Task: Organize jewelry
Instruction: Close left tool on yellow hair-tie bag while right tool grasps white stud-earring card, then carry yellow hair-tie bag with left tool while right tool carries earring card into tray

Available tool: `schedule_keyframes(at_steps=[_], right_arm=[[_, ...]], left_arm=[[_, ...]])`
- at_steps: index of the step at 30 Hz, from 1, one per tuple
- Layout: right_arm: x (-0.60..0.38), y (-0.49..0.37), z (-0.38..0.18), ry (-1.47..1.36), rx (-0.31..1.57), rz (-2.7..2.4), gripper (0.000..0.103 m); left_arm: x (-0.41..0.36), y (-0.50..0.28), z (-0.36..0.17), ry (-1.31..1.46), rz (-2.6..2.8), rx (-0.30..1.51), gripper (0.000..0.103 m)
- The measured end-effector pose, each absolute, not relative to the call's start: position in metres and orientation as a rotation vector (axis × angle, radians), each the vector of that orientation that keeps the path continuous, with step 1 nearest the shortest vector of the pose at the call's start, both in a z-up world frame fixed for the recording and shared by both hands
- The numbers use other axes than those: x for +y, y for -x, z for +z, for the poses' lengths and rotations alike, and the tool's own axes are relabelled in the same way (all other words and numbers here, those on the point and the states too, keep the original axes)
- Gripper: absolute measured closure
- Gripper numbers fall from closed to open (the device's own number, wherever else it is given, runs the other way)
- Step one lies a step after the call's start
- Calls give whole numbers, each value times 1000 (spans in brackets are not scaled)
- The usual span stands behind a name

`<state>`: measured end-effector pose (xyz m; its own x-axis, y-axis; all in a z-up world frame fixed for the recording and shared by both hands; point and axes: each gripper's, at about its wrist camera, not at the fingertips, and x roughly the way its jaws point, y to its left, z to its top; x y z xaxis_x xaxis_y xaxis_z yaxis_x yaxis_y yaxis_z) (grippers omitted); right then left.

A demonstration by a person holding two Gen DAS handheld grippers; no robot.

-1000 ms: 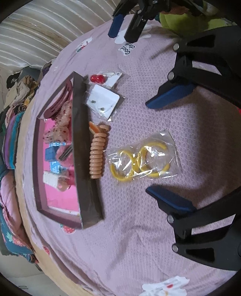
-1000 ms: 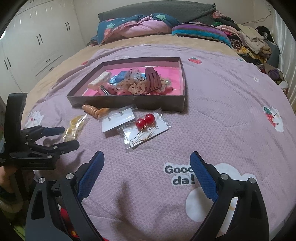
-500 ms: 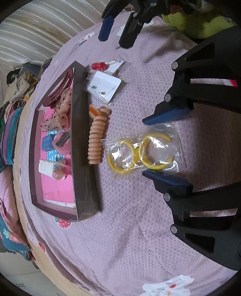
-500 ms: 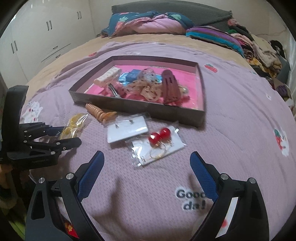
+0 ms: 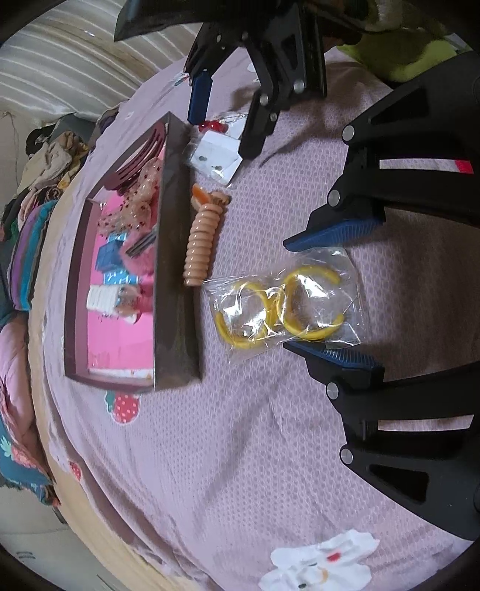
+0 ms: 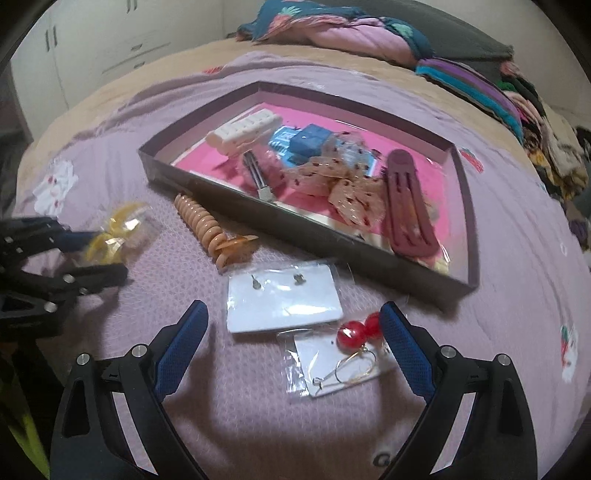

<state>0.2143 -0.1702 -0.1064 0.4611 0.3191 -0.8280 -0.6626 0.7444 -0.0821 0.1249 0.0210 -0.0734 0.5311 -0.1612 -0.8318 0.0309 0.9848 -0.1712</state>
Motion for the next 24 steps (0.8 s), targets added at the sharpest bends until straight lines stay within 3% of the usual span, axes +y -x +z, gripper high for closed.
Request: schedule_keyframes(at_steps=[7, 14, 24], right_arm=[[-156, -225, -123, 462, 945, 662, 8], [-157, -210, -121, 427, 937, 701, 37], [-164, -164, -101, 315, 930, 806, 40]], left_arm=[[34, -122, -65, 169, -103, 985, 63], [45, -119, -56, 186, -89, 962, 64], [53, -115, -42, 201, -76, 927, 64]])
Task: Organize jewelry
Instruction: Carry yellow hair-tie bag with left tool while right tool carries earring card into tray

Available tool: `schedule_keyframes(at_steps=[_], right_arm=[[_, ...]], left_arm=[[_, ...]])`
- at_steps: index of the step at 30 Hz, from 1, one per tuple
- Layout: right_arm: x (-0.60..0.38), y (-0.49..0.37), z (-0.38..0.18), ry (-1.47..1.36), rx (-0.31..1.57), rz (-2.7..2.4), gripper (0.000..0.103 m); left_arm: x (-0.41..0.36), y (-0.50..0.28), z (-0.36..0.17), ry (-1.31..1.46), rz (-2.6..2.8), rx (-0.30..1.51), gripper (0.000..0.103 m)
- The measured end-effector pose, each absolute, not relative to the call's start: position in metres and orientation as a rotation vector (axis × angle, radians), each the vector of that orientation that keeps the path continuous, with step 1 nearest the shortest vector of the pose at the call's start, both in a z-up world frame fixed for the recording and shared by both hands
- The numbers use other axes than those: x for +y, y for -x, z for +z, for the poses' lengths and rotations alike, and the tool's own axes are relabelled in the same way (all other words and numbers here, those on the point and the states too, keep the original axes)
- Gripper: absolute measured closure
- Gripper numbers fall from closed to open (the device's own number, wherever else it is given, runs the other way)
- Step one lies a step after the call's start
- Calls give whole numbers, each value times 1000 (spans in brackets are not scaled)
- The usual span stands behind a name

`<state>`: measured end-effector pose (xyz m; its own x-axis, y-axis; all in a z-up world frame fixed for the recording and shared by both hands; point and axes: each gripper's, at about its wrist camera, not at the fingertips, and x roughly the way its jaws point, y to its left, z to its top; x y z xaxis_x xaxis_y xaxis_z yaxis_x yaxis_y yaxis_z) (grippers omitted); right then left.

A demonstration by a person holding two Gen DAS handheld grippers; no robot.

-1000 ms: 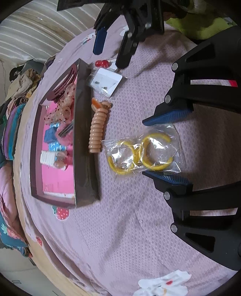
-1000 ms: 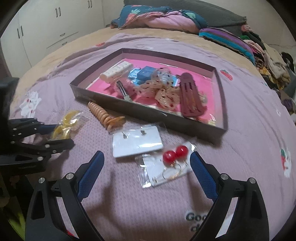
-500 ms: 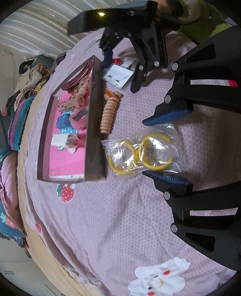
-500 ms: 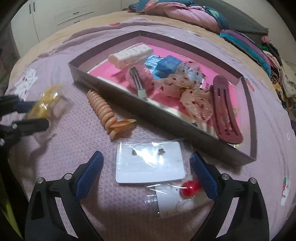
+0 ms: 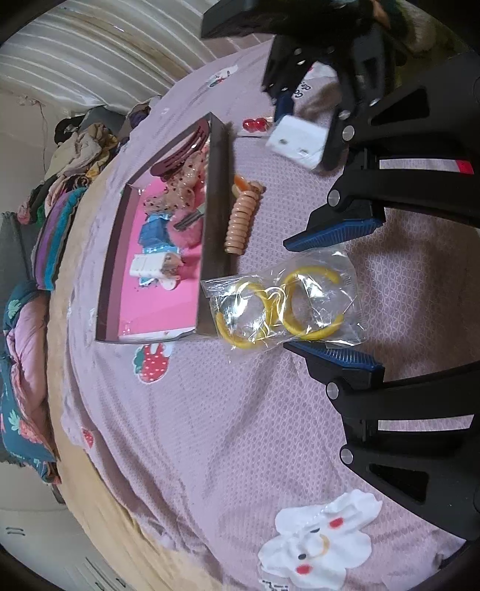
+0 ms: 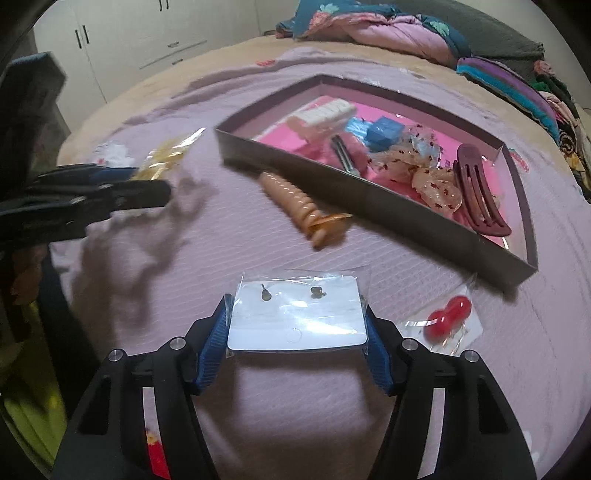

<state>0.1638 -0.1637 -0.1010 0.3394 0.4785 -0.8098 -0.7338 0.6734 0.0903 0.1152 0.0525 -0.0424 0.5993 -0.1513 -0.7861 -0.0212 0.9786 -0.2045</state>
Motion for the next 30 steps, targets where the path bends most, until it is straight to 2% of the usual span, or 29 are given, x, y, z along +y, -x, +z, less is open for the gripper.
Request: schedule_keyframes(at_steps=[9, 30], right_arm=[[-188, -148, -63, 227, 836, 775, 40], [-246, -183, -15, 157, 674, 560, 40]], left_arm=[[56, -115, -17, 204, -76, 869, 64], [25, -155, 29, 156, -142, 774, 64]])
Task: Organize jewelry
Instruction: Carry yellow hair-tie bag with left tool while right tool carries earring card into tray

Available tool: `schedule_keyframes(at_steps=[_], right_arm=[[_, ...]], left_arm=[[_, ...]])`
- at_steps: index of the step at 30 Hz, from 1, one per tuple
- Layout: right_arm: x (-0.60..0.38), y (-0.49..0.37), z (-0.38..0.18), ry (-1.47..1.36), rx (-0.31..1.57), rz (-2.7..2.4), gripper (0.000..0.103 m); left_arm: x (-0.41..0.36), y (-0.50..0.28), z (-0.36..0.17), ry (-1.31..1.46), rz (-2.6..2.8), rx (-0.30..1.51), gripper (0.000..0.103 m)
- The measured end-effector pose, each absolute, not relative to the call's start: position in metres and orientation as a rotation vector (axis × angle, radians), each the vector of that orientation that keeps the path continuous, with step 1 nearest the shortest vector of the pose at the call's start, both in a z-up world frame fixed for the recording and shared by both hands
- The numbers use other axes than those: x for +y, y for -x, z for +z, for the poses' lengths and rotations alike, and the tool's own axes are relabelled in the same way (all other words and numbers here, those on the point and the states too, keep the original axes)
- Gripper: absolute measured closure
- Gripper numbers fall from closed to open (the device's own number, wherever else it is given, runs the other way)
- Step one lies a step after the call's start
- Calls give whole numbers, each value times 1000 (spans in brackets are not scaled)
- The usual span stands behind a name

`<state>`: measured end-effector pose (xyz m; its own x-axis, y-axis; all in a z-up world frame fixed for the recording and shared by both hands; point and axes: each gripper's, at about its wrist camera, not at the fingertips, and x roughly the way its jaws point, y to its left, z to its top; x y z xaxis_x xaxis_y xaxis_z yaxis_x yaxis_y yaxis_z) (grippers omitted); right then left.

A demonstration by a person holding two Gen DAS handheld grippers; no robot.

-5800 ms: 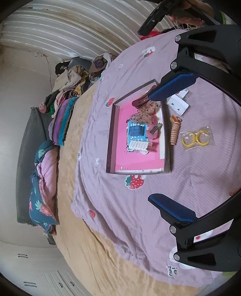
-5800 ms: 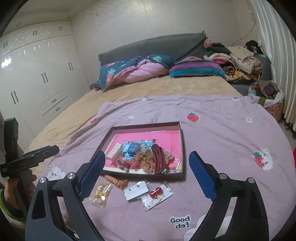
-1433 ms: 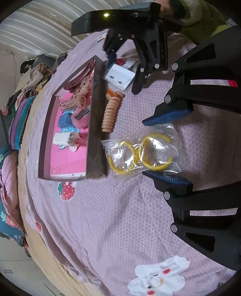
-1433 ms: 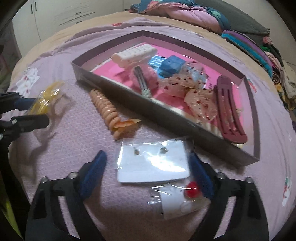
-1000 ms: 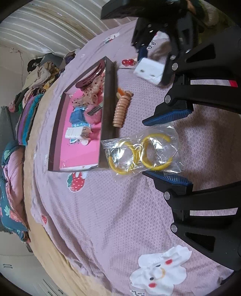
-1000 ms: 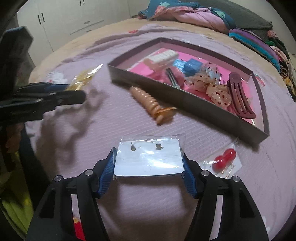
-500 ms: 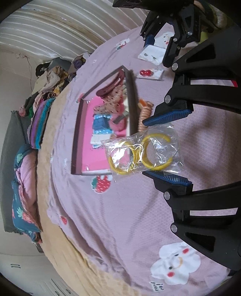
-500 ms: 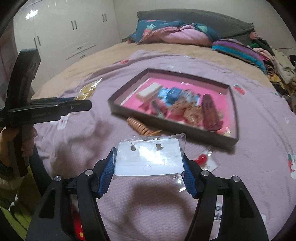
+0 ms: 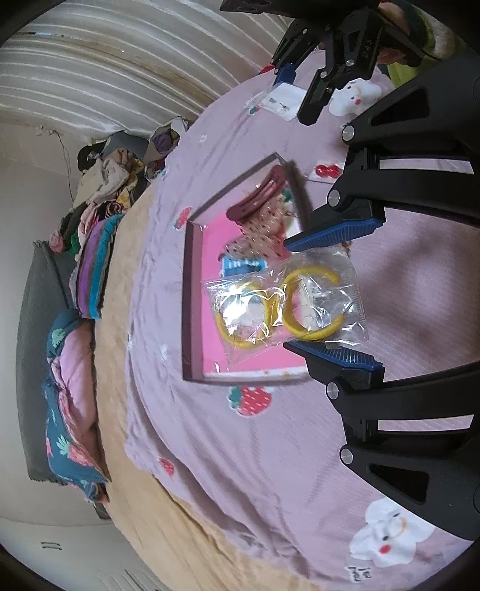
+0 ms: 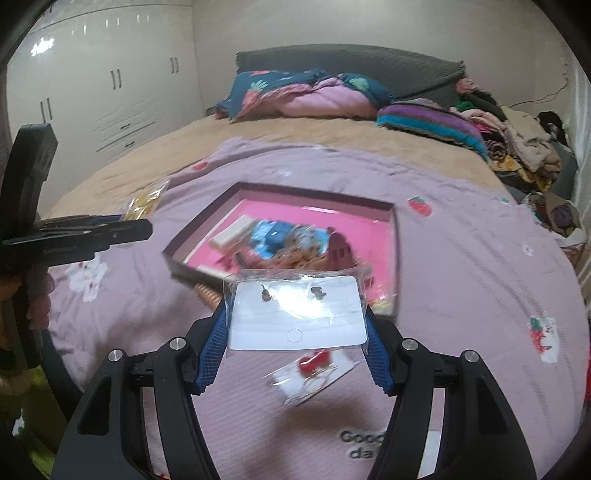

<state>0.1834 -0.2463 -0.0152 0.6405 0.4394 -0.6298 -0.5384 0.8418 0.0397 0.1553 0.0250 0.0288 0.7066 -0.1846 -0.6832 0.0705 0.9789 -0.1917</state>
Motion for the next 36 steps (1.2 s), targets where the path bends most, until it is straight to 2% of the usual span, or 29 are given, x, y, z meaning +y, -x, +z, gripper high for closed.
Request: schedule_keyframes(at_steps=[21, 36], right_arm=[[-282, -246, -14, 27, 681, 429, 40], [-251, -289, -38, 42, 758, 444, 40]], left_arm=[[17, -211, 19, 159, -123, 789, 63], [36, -244, -13, 159, -71, 855, 63]])
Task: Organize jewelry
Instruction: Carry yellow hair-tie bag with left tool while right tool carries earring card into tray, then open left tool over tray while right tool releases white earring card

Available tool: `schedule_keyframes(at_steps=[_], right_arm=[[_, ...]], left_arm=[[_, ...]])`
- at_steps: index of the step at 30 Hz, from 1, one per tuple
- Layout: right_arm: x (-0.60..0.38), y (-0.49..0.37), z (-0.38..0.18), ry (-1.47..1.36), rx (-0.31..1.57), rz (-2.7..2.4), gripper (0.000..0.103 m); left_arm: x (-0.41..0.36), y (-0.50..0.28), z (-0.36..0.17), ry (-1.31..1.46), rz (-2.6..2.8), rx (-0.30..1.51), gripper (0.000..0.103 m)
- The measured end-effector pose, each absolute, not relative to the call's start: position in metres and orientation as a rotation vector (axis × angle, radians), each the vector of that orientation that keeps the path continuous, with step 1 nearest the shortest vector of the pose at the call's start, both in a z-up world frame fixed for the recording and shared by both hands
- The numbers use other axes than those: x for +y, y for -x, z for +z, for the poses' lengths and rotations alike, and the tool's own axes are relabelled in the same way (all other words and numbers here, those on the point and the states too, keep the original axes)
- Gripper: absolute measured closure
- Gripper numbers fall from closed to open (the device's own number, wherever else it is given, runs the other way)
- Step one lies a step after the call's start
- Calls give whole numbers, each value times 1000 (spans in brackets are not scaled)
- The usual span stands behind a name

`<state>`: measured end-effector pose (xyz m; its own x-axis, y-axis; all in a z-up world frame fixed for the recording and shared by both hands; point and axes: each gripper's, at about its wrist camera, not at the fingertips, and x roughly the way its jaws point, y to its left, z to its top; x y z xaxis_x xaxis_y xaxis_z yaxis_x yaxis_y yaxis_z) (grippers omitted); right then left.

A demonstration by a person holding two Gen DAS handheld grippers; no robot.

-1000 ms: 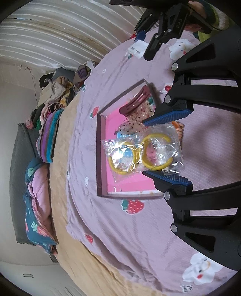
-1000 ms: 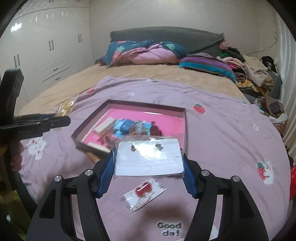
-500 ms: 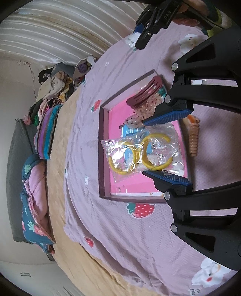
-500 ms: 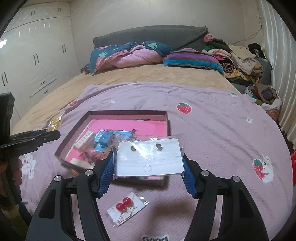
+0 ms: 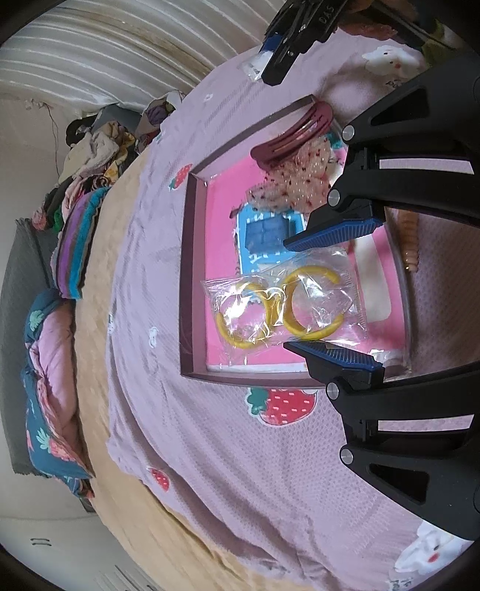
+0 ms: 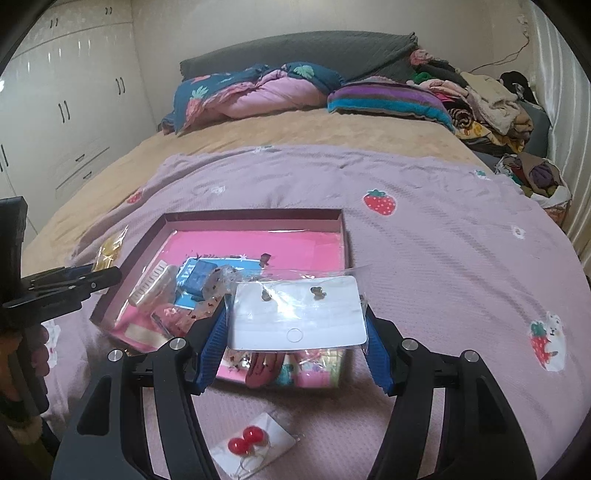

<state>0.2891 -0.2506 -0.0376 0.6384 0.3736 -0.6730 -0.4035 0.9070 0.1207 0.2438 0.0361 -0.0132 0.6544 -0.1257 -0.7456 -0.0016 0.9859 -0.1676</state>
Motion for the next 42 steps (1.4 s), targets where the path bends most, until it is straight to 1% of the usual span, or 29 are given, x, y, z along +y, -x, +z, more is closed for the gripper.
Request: schedule_keyframes(at_steps=[14, 20, 22, 24, 29, 33, 35, 37, 38, 42], right_arm=[[-201, -318, -66, 138, 818, 475, 39], [-198, -314, -69, 130, 828, 487, 34], [-200, -312, -68, 116, 829, 488, 32], [-206, -306, -65, 99, 820, 481, 27], [-223, -287, -53, 72, 795, 469, 21], [-238, -269, -42, 49, 763, 458, 14], [-245, -260, -37, 35, 750, 454, 13], [-252, -250, -31, 20, 739, 456, 12], [-254, -245, -28, 17, 732, 455, 12], [-262, -227, -20, 5, 712, 457, 11]], left_arm=[[40, -241, -26, 164, -82, 886, 63], [41, -240, -28, 159, -79, 896, 63], [41, -240, -28, 161, -80, 896, 63], [40, -239, -27, 160, -79, 893, 63], [39, -236, -23, 158, -76, 887, 61], [37, -229, -14, 159, -72, 869, 49], [36, -224, -8, 159, -73, 856, 46], [34, -219, -1, 161, -73, 844, 39], [33, -215, 3, 161, -73, 834, 37], [30, -202, 15, 161, -73, 803, 21]])
